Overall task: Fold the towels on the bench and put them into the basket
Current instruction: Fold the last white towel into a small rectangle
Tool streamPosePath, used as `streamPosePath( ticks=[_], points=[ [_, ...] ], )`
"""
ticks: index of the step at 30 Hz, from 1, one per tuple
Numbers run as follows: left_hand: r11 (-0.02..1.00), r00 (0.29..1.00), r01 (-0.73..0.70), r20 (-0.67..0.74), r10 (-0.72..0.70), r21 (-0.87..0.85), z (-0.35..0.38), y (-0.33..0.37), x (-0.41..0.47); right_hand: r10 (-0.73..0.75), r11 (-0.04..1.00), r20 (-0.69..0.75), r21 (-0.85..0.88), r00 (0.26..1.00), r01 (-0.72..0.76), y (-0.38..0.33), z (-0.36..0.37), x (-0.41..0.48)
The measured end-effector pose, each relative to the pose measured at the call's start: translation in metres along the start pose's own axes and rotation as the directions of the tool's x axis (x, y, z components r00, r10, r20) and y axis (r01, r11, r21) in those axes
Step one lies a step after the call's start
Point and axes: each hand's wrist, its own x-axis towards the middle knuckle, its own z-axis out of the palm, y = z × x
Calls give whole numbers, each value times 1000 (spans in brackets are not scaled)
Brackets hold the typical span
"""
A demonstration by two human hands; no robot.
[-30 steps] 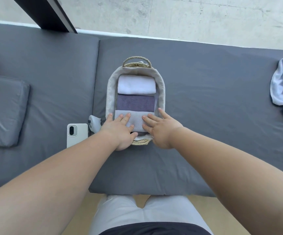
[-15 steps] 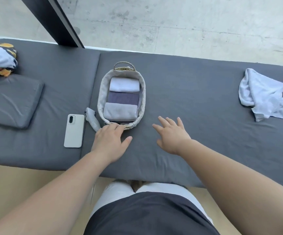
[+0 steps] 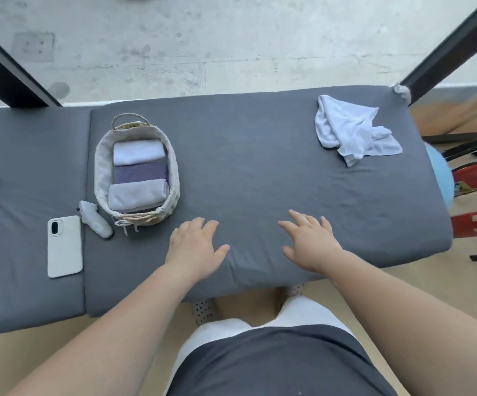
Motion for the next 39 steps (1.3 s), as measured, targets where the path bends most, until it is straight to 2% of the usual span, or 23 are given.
streamPosePath(
  ticks=[4,8,13,18,27,30,34,37,39],
  points=[
    [1000,1000,-18,6,18,19,-2,62,35,63,995,-23,82,998,-61,75,-2,6],
    [1000,1000,-5,19,5,8,6,153,88,74,990,-8,119,997,-73,177,-9,32],
    [998,996,59,75,-57,-16,18,279,153,64,994,23,84,998,-66,323,-36,74],
    [999,997,43,69,-42,-27,15,376,205,58,996,47,63,997,-61,415,-62,109],
    [988,991,109,93,-99,-108,49,442,319,-42,995,41,87,998,38,463,-48,214],
    [980,991,133,26,-131,-145,65,444,351,-84,991,-48,96,995,88,469,-38,248],
    [871,948,243,-86,-307,-428,81,437,384,-116,987,-138,95,984,130,473,-18,278],
    [846,925,279,-111,-364,-455,89,434,403,-105,994,-223,17,969,112,472,3,287],
    [820,904,274,-156,-398,-503,92,431,414,-87,995,-273,27,958,98,469,12,291]
  ],
)
